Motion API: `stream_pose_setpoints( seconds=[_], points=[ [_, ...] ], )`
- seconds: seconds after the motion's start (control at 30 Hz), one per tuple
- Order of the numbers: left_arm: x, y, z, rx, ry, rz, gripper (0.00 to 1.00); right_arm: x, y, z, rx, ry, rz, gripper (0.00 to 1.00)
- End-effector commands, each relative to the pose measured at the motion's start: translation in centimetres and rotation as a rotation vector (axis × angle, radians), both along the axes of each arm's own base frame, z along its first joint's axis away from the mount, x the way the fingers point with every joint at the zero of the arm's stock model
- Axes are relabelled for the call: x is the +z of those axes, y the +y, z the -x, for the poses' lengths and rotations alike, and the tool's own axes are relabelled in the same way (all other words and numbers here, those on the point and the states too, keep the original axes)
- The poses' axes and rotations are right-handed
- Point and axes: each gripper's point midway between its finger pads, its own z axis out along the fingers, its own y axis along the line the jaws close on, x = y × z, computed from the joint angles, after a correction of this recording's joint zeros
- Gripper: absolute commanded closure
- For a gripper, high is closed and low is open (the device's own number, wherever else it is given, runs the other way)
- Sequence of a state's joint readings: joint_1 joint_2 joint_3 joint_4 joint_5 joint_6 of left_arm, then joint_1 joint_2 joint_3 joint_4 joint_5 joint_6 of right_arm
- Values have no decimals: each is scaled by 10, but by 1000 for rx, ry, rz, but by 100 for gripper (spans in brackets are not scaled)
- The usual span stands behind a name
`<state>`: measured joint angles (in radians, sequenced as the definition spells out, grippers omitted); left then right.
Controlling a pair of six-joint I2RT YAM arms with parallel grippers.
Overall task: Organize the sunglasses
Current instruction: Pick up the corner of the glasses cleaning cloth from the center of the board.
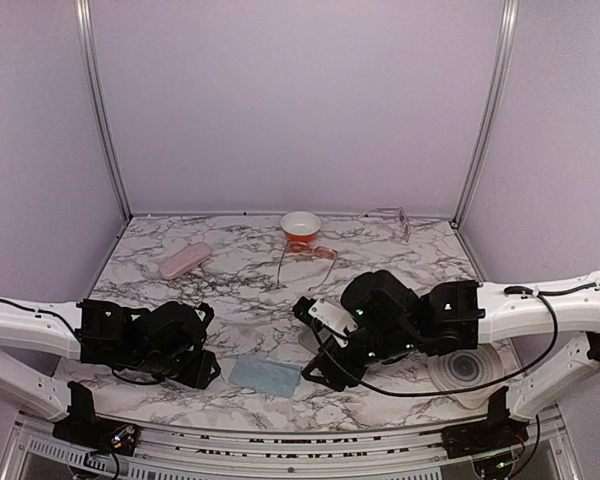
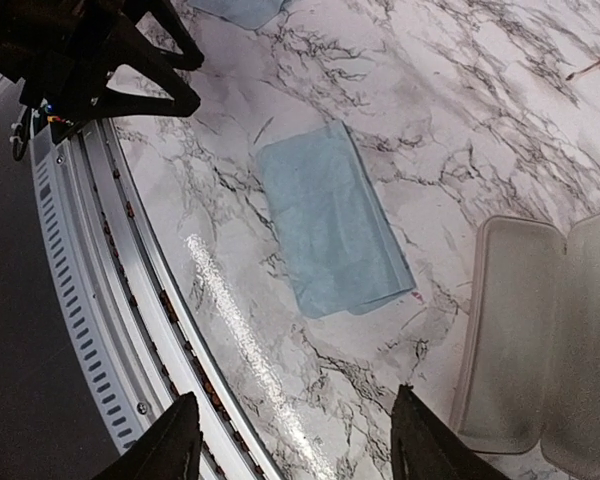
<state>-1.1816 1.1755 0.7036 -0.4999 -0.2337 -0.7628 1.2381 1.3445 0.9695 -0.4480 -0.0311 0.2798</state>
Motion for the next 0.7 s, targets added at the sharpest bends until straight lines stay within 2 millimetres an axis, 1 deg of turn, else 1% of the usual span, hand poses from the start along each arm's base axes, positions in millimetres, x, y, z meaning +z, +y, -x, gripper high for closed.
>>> stream_pose_setpoints(
  seconds=[0.0, 0.1, 0.2, 0.37, 0.43, 0.5, 0.6, 0.67],
  points=[
    [-12, 25, -1, 59, -8, -26, 49, 1, 23, 2, 68, -49, 31, 38],
    [-23, 33, 0, 73, 16, -20, 50, -9, 33, 2, 97, -44, 69, 39],
    [-29, 37, -1, 81, 33, -19, 52, -20, 39, 1, 115, -51, 112, 41],
    [-35, 34, -1, 67, 55, -10, 53, -43, 38, -7, 107, -67, 212, 42],
    [-36, 30, 0, 51, 66, -7, 53, -52, 39, -8, 109, -66, 241, 43],
    [-37, 20, 1, 20, 77, 8, 53, -58, 40, -9, 108, -65, 253, 43],
    [-37, 5, -1, -11, 89, 27, 53, -64, 40, -11, 108, -72, 265, 43],
    [-38, -4, -5, -25, 90, 17, 55, -68, 36, -14, 95, -82, 285, 43]
  ],
)
